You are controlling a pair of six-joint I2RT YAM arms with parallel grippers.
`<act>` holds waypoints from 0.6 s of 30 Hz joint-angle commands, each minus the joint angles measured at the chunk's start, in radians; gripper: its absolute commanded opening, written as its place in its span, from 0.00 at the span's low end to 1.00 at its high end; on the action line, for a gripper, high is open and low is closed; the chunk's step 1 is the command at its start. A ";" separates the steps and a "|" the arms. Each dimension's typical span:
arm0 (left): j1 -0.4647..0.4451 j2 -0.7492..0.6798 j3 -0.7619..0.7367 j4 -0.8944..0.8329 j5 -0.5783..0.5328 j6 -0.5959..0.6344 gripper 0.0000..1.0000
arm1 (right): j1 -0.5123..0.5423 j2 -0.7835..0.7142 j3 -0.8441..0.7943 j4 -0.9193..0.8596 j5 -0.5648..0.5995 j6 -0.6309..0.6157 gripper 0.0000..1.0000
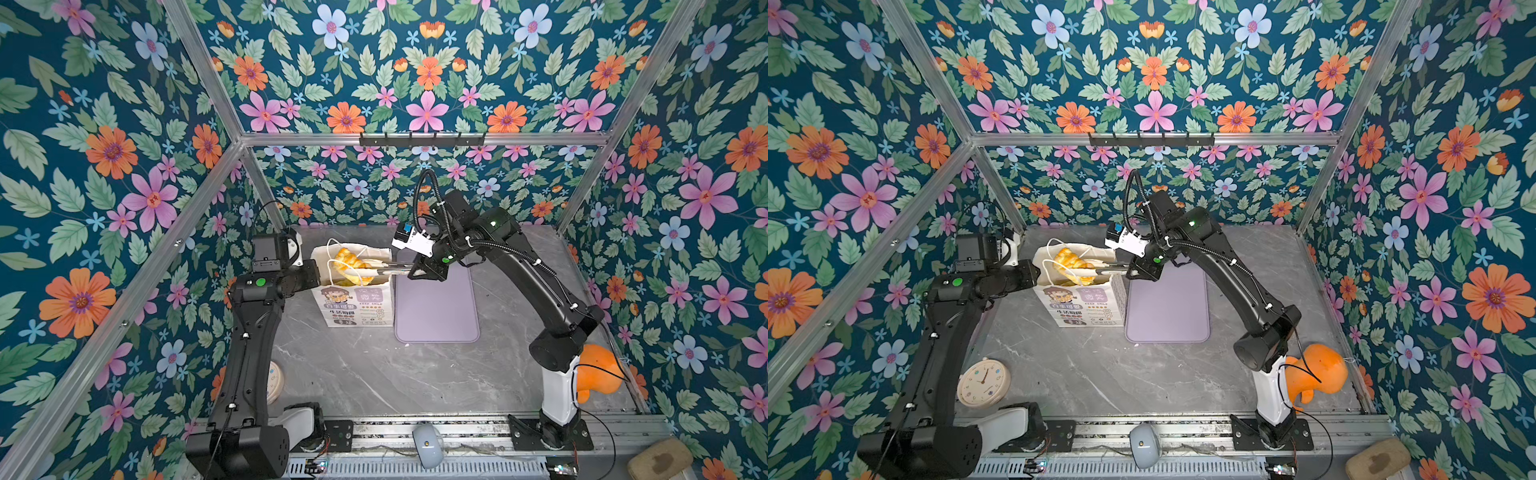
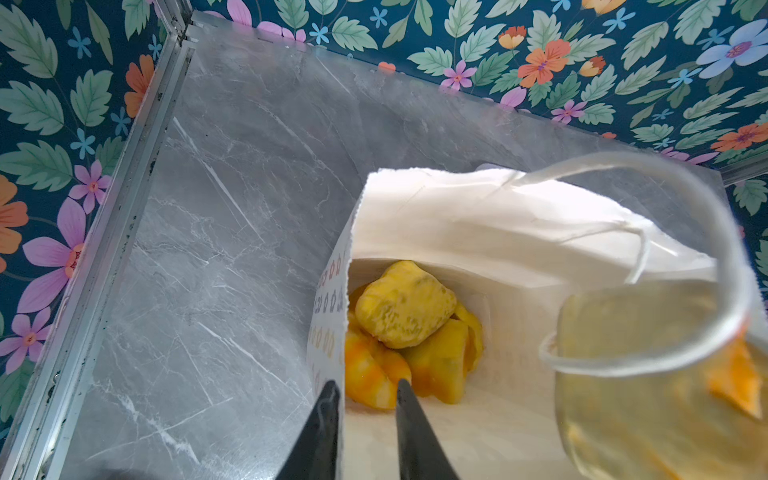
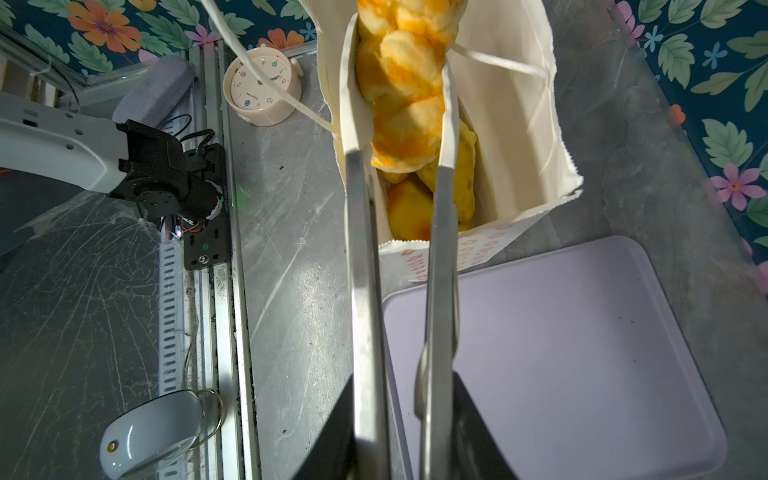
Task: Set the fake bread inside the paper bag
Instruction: 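Lower the twisted bun with the tongs into the bag opening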
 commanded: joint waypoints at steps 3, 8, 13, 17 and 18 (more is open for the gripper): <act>0.002 -0.009 -0.003 -0.010 0.013 -0.010 0.26 | 0.008 -0.031 -0.017 0.049 0.046 -0.051 0.17; 0.001 -0.010 -0.004 -0.010 0.017 -0.012 0.27 | 0.008 -0.079 -0.023 0.068 0.003 -0.048 0.17; 0.001 -0.016 -0.009 -0.010 0.018 -0.013 0.27 | 0.008 -0.140 -0.058 0.100 -0.003 -0.048 0.17; 0.001 -0.020 -0.014 -0.009 0.018 -0.013 0.27 | 0.009 -0.182 -0.106 0.136 -0.011 -0.055 0.17; 0.001 -0.020 -0.014 -0.009 0.019 -0.013 0.27 | 0.008 -0.189 -0.118 0.143 -0.011 -0.058 0.18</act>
